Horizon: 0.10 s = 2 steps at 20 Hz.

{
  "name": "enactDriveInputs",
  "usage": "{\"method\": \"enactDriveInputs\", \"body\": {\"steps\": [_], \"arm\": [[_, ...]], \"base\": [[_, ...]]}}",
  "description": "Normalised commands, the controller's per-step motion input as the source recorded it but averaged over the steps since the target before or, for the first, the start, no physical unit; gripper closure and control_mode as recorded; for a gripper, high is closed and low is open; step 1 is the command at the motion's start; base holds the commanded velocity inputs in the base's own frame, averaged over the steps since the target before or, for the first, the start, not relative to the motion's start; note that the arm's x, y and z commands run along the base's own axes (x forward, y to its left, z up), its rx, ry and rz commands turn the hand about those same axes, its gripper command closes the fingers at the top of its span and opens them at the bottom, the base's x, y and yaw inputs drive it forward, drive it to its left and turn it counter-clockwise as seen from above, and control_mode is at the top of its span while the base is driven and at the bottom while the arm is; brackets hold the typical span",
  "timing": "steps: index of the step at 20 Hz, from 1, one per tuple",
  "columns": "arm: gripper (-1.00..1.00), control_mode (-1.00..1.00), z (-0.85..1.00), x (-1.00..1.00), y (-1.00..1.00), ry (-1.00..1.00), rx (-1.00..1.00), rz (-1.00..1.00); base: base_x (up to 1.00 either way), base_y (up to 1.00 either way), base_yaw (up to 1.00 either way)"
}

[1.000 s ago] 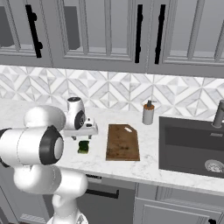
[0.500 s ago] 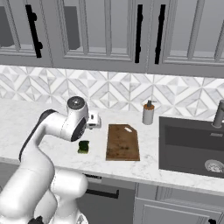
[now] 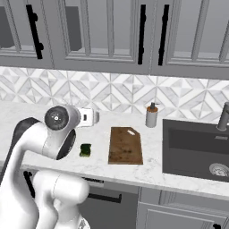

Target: Pick up the sponge from the counter and clean the cutting board by briefly scrubbing or pressing down on the cutting board. Once finished, release the sponge.

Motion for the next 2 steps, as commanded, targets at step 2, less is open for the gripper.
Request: {"method": "enactDriveInputs", "body": {"steps": [2], "arm": [[-1.00, -1.00, 1.00, -0.56, 0.01, -0.40, 0.00, -0.11]], "base": [[0.00, 0.00, 0.00]]}}
